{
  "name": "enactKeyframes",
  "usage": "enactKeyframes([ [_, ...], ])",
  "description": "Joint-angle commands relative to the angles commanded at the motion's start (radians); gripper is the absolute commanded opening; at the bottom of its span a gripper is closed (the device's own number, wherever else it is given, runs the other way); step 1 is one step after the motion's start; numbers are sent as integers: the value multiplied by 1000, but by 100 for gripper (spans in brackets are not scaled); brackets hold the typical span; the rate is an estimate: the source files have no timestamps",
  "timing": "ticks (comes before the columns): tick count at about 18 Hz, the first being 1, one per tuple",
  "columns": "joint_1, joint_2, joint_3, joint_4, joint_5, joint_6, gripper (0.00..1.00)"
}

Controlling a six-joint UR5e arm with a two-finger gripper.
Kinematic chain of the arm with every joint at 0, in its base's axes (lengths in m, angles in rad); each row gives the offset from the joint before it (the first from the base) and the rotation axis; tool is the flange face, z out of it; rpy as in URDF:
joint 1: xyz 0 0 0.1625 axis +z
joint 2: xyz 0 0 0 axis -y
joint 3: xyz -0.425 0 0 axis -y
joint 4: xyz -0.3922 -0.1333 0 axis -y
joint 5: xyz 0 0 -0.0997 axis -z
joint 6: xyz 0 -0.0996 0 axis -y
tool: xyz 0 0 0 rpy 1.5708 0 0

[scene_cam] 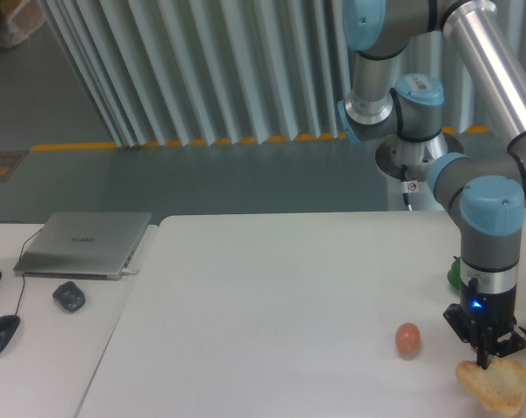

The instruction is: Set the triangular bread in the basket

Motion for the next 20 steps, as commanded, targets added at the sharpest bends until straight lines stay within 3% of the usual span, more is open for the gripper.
enactKeyframes([
  [5, 41, 37, 31, 32, -84, -89, 0],
  [10, 150, 104, 35, 34, -163, -90, 0],
  [13, 207, 107, -7, 15, -97, 220, 0],
  [16, 224, 109, -9, -56, 30, 479, 0],
  [19, 245, 106, -17, -90, 150, 688, 0],
  [20, 247, 100, -18, -89, 153, 689, 0],
])
